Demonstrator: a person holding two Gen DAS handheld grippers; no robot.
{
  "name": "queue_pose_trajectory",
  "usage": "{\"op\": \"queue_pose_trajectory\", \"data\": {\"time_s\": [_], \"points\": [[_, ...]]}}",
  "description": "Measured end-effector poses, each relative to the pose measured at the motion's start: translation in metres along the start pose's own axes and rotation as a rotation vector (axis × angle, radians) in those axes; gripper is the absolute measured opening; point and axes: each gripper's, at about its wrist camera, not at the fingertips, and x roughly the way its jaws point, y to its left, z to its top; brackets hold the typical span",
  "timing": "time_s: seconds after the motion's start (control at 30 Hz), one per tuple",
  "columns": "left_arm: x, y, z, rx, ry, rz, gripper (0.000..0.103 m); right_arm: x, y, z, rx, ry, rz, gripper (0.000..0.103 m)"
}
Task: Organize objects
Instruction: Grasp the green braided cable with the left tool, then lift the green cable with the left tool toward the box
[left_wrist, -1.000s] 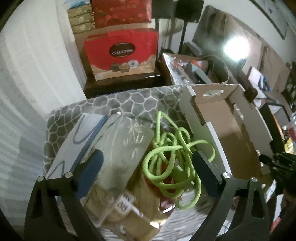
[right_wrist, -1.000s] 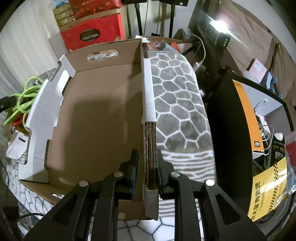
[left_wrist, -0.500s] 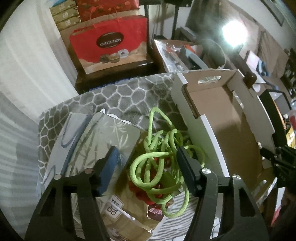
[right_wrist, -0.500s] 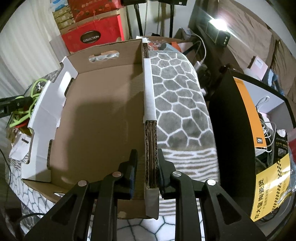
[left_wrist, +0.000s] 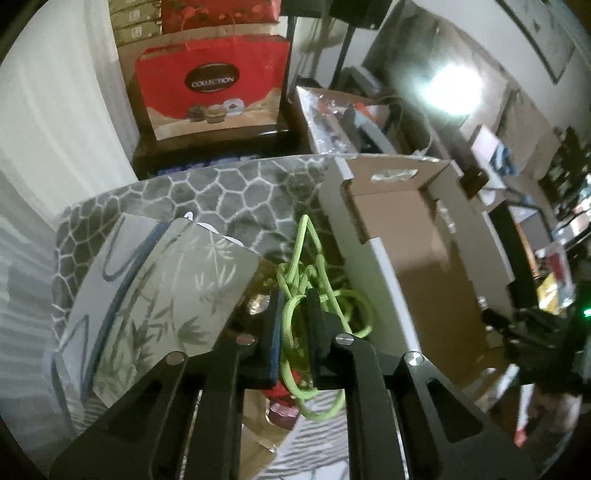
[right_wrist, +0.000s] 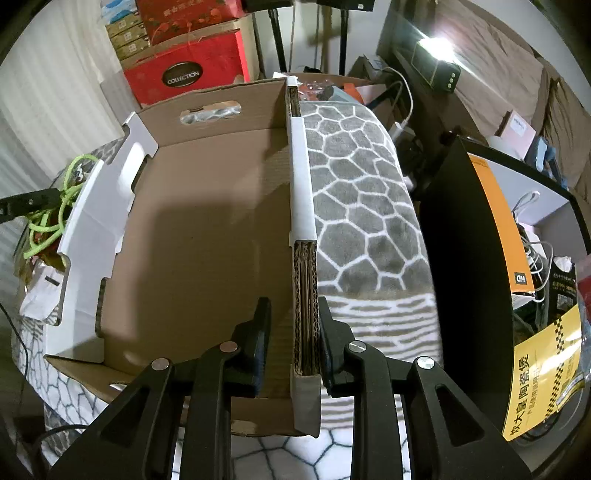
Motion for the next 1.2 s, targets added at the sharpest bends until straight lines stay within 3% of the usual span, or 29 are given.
{"op": "queue_pose_trajectory", "data": {"time_s": [0.2,0.37,0.47,0.6,0.73,0.83,0.9,1.0,1.13,1.2], "points": [[-0.035,-0.008,0.004,-0.015,-0.065,-0.091,0.004,0.0,0.0,0.0,0.003,-0.002,0.002,0.024],[-0.083,-0.035,0.009,0.044,-0.156,-0.152,0.004,0.0,0.0,0.0,0.005,-0.002,0.004,0.024],[-0.105,-0.054,0.011,0.099,-0.198,-0.151,0.004,0.0,-0.001,0.0,0.01,-0.001,0.007,0.024],[-0.107,-0.063,0.016,0.128,-0.19,-0.139,0.004,0.0,-0.001,0.0,0.013,-0.002,0.009,0.024],[-0.075,-0.053,0.016,0.096,-0.118,-0.091,0.005,0.0,-0.001,-0.001,0.016,-0.002,0.014,0.024],[-0.037,-0.042,0.01,0.072,-0.04,-0.038,0.02,0.0,-0.002,-0.001,0.017,-0.003,0.015,0.024],[-0.017,-0.037,0.004,0.063,0.004,-0.045,0.041,0.0,-0.002,-0.001,0.019,-0.003,0.02,0.025],[0.001,-0.034,-0.005,0.05,0.056,-0.078,0.046,0.0,-0.001,-0.002,0.019,-0.004,0.022,0.026],[0.014,-0.035,-0.013,0.034,0.099,-0.193,0.049,0.0,-0.001,-0.002,0.021,-0.004,0.025,0.028],[0.017,-0.036,-0.014,0.04,0.113,-0.213,0.057,0.001,-0.001,-0.002,0.023,-0.005,0.025,0.028]]}}
